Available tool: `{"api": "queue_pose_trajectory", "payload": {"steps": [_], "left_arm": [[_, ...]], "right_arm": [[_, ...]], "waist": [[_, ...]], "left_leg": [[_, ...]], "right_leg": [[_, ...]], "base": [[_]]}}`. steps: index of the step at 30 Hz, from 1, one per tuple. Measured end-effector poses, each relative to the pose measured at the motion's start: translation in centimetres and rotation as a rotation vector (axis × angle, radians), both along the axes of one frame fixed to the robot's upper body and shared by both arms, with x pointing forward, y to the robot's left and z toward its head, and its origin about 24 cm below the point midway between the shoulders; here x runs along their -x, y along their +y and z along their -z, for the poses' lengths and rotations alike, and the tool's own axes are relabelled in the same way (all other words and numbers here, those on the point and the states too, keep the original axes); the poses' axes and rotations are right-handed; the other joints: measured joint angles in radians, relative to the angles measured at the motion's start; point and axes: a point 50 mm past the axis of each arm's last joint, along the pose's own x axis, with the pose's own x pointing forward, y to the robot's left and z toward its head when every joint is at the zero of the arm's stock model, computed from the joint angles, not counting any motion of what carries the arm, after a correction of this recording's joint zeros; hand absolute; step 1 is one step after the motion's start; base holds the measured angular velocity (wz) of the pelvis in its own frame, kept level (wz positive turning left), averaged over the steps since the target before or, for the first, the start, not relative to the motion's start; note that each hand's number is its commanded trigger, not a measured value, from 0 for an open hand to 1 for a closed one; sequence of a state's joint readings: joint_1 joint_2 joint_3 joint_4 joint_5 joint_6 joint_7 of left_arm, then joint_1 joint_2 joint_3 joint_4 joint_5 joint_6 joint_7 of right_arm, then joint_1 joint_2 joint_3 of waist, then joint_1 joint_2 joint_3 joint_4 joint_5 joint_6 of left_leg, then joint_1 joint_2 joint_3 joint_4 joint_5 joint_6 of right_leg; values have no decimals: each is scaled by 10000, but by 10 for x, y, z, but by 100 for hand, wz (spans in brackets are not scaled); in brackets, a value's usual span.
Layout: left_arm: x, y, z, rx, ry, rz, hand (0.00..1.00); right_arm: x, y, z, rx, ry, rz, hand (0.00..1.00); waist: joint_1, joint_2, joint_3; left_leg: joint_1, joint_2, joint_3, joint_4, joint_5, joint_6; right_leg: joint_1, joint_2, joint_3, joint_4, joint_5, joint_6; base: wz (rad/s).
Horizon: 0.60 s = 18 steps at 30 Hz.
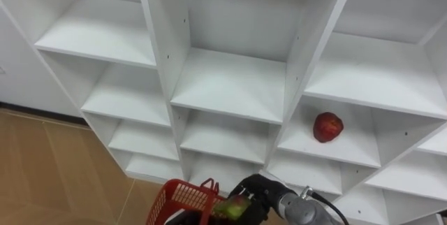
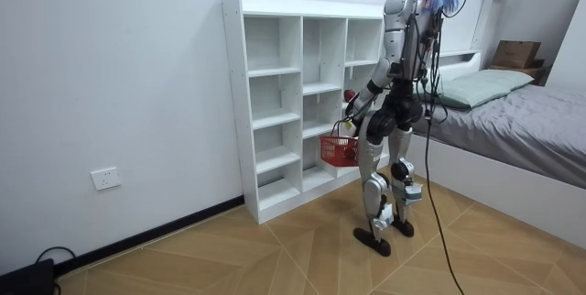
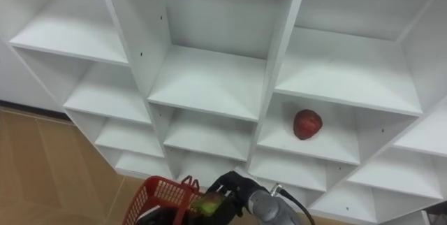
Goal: Collect fruits from the closet
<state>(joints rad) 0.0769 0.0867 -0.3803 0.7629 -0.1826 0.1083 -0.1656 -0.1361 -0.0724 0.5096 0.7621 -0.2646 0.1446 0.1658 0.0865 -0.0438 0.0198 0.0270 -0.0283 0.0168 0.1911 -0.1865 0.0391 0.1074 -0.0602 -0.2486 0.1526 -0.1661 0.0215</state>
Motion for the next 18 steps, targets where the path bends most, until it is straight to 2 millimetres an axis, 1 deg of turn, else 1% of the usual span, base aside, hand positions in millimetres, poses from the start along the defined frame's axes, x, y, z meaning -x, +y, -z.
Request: {"api": "queue_pose_trajectory", "payload": {"steps": [4,11,15,18], "left_arm": [[0,-1,0,4,-10,42,100],[-2,-5,-2,82,-135,221,100],[-2,-7,-1,105,-123,286,100],[-1,-8,-1,111,-103,407,100]], "right_arm": [[1,-1,1,47,68,1,100],[10,-6,10,264,546,-167,100],[10,-8,10,298,632,-215,100],[11,-8,10,295,633,-213,100]], "waist": [[-2,47,-32],[1,37,-45],[-39,-4,-45],[-86,-43,-62]], "left_leg": [[2,1,1,45,0,0],[18,6,-6,129,-1,1],[18,-1,-30,162,-2,1],[-5,-7,-66,189,-3,2]], "right_leg": [[13,0,-4,1,0,0],[82,-4,-5,6,0,-1],[124,-1,-4,11,0,-1],[127,3,-6,12,0,-1]], "base": [[0],[0],[2],[2]]}}
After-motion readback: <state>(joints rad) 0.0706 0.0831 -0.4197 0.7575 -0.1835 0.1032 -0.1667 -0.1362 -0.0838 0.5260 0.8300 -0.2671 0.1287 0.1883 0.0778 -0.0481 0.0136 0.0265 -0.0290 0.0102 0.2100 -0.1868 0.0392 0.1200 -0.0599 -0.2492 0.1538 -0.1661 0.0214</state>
